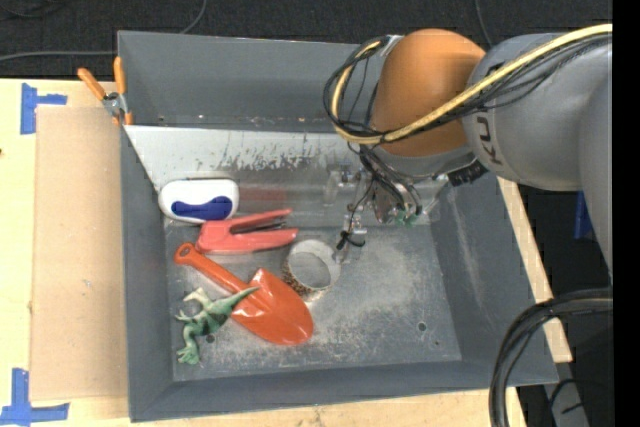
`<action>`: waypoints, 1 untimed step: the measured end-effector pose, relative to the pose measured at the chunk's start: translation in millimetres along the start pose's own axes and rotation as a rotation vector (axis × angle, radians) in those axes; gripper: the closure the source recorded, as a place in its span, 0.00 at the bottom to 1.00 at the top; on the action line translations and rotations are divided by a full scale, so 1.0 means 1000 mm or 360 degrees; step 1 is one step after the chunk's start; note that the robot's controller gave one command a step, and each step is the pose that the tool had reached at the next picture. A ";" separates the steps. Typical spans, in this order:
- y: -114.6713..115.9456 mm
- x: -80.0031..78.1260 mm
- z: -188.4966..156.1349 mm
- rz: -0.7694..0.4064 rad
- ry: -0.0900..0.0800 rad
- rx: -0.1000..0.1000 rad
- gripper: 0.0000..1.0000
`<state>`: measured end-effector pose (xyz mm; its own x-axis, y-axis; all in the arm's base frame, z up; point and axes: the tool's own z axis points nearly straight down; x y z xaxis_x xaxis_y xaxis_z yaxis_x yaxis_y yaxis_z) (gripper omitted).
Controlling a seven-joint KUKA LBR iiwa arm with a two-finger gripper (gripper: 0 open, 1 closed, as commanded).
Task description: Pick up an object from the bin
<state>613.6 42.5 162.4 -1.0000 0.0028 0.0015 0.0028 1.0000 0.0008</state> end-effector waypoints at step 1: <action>0.014 0.004 0.022 -0.0008 -0.0019 0.0003 0.00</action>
Offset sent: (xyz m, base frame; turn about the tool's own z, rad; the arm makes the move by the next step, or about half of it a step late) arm -0.0015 0.0097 0.0041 -0.3375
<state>609.2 56.2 140.7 -0.9999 -0.0020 -0.0105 -0.0020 1.0000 -0.0012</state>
